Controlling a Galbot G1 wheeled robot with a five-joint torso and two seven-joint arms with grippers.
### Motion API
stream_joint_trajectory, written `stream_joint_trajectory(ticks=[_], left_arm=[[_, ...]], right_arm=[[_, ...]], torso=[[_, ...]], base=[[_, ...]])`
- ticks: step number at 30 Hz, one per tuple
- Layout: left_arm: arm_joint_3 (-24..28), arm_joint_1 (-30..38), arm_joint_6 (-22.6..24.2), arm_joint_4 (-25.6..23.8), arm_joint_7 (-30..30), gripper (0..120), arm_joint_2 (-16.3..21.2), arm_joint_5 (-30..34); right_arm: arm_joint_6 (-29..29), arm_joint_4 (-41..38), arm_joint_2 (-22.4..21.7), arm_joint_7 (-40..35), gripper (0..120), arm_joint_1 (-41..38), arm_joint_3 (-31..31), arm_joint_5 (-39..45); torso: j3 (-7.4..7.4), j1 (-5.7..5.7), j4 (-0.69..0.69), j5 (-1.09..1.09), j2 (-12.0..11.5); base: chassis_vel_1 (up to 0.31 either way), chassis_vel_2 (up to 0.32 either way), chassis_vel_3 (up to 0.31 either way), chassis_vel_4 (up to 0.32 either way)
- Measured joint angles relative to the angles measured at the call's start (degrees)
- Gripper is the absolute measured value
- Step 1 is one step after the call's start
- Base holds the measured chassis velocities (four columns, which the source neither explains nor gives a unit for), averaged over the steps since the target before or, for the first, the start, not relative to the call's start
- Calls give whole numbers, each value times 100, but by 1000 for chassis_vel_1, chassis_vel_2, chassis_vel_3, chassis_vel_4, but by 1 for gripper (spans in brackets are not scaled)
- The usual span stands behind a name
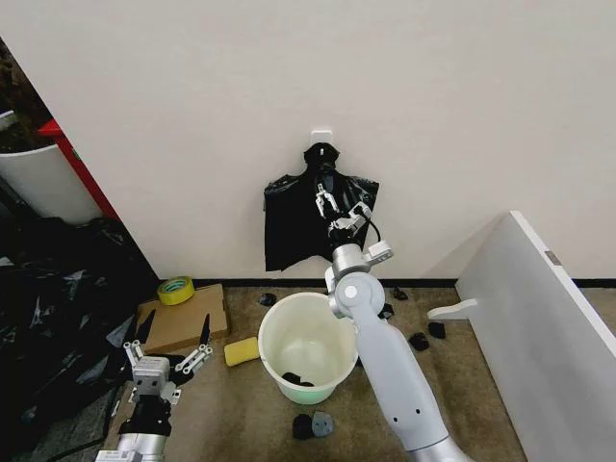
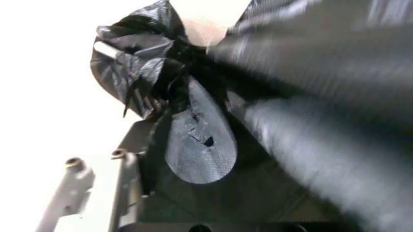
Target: Place the garbage bag over the trash bin.
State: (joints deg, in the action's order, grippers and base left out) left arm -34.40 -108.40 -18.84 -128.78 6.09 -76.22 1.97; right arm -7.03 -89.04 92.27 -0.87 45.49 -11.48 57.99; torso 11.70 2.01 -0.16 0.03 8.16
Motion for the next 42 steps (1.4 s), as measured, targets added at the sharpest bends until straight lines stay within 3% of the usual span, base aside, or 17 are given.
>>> stream_joint_trajectory(ticks=[17, 26, 32, 42], left_arm=[[11, -26, 0, -30, 49, 94, -22, -55], [73, 56, 12, 12, 58, 94, -11, -53], [102, 129, 19, 90, 62, 94, 19, -33], [112, 146, -19, 117, 69, 94, 9, -33]], right_arm=[[-26, -57, -42, 76, 0, 80, 91, -149], [-101, -378, -335, 318, 0, 570, 179, -656], [-301, -1125, -1062, 703, 0, 1516, 382, -1631], [-755, -1805, -1883, 1156, 0, 2567, 511, -2894]], torso=[[0, 0, 1, 0, 0], [0, 0, 1, 0, 0], [-1, 0, 1, 2, 1], [-1, 0, 1, 2, 1]], base=[[0, 0, 0, 0], [0, 0, 0, 0], [0, 0, 0, 0], [0, 0, 0, 0]])
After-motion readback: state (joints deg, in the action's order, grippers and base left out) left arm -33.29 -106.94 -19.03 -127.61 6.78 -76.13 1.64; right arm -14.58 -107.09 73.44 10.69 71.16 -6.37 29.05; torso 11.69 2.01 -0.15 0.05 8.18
